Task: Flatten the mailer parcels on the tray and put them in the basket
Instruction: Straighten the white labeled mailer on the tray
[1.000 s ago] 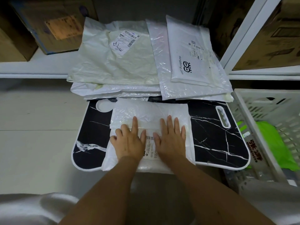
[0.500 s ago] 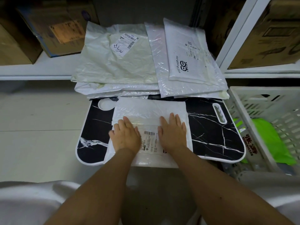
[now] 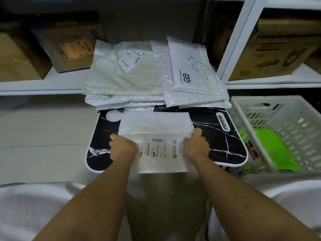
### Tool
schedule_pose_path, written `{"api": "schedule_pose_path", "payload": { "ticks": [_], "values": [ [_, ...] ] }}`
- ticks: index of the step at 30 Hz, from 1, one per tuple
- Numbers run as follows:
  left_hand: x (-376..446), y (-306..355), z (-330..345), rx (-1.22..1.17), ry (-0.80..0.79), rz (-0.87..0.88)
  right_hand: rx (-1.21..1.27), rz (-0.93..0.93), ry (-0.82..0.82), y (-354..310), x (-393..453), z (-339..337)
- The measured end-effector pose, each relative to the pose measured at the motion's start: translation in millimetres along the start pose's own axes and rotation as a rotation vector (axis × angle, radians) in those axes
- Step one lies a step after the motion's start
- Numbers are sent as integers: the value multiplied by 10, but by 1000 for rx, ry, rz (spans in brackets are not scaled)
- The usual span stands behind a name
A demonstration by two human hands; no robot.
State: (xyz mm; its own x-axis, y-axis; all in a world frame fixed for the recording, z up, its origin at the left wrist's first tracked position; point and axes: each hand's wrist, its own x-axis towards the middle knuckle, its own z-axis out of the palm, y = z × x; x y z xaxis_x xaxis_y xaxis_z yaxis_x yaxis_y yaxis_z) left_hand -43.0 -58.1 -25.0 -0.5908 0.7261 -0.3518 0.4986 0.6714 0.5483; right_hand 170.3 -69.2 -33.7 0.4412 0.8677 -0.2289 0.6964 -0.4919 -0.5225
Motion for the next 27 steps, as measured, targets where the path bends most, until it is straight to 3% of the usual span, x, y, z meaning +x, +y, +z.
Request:
{"api": "schedule_pose_path", "payload": {
  "ticks": [5,11,14,23,25,27],
  "values": [
    [-186,25,-164,93,-20,58,380,335,-110,-68,-55,-185],
    [-382,148,-381,291,21,129,397,164,-191,-67,-188,-449],
    [-541,322,-470,353,123,160,245,15,-189,-105,-69,-671],
    [-1312,1358,-495,169,227,556,407,38,148,94,292,-2208],
    [-1513,1688,-388,112,207,665,353,15,268,214,419,-2607],
    [-1715,2010,-198,69,158,758,263,-11,274,432,494,-2956]
  ]
}}
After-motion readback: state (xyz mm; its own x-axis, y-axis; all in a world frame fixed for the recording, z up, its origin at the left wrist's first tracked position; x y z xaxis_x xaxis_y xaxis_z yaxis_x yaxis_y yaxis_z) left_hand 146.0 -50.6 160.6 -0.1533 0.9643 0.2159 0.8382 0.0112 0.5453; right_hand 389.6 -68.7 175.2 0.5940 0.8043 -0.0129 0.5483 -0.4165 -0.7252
